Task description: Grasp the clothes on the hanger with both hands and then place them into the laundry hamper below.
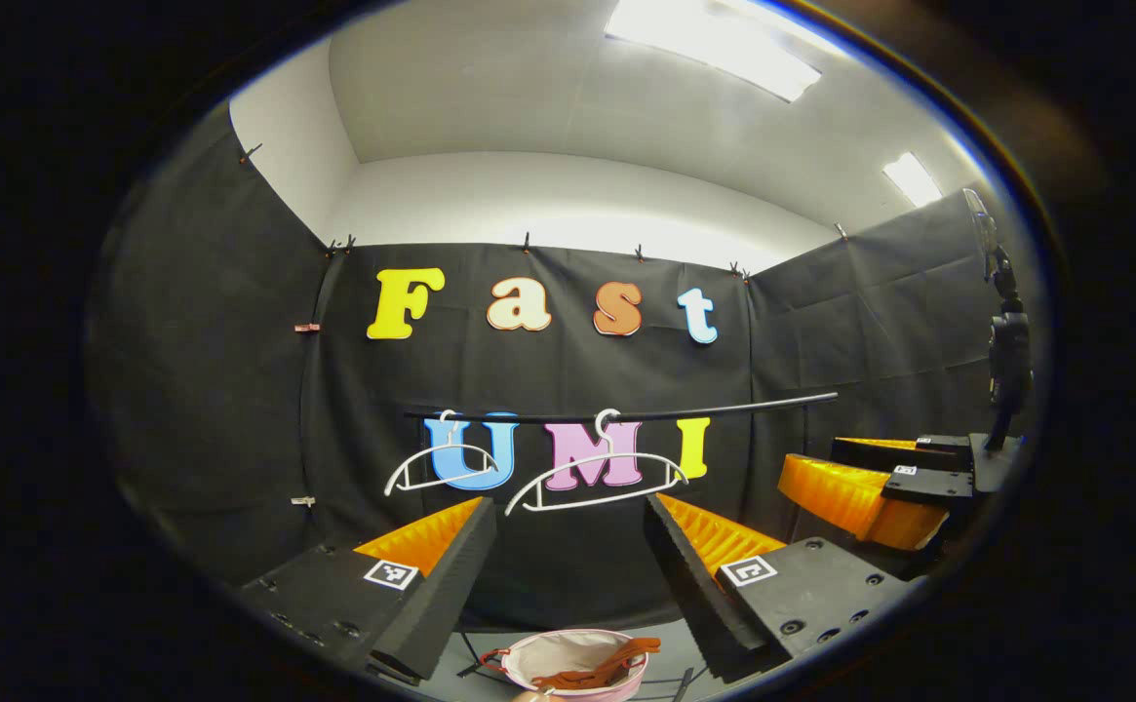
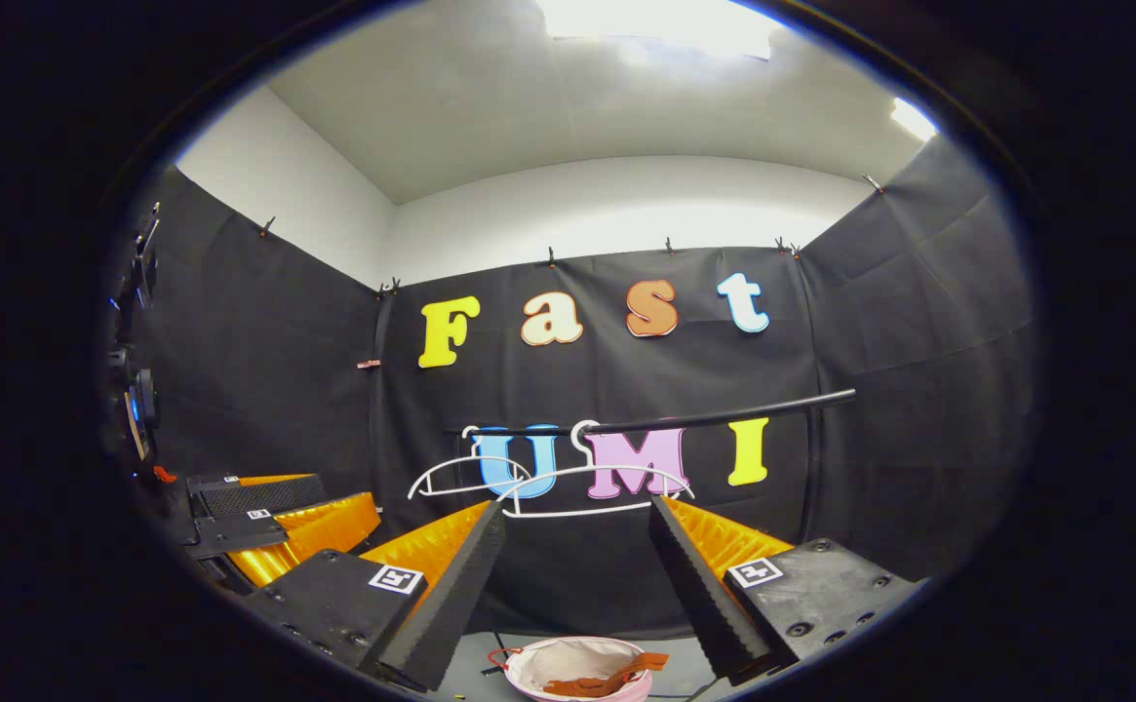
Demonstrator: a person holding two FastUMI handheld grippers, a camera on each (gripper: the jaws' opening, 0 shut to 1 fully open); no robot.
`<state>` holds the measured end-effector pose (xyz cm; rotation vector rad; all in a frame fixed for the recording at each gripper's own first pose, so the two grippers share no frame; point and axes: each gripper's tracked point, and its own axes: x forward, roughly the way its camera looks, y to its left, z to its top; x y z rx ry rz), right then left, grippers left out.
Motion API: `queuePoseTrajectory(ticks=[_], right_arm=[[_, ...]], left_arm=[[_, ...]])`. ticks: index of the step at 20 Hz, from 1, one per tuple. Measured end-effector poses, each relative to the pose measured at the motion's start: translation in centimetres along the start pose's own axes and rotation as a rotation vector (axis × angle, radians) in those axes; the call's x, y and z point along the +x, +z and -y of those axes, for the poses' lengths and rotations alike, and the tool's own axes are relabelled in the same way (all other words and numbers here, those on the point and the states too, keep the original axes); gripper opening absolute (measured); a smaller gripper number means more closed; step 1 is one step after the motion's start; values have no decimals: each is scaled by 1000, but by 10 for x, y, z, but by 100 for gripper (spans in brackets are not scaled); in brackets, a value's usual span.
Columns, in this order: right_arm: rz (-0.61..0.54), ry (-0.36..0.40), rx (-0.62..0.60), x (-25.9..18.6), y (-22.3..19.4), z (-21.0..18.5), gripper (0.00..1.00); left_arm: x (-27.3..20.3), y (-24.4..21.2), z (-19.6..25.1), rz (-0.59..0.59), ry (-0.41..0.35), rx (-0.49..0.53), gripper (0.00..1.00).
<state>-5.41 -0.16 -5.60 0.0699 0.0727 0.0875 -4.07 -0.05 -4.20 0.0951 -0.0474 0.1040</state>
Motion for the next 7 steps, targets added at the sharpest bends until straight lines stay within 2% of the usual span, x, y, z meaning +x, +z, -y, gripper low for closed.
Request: queuePoseTrajectory(ticks=[3, 7], right_arm=[[-4, -11, -27, 1, -3, 13, 97], [-11, 14, -29, 0, 0, 12, 100]], left_arm=[[1, -3, 6, -11, 12, -12, 96], [1, 2, 12, 0, 27, -26, 96]])
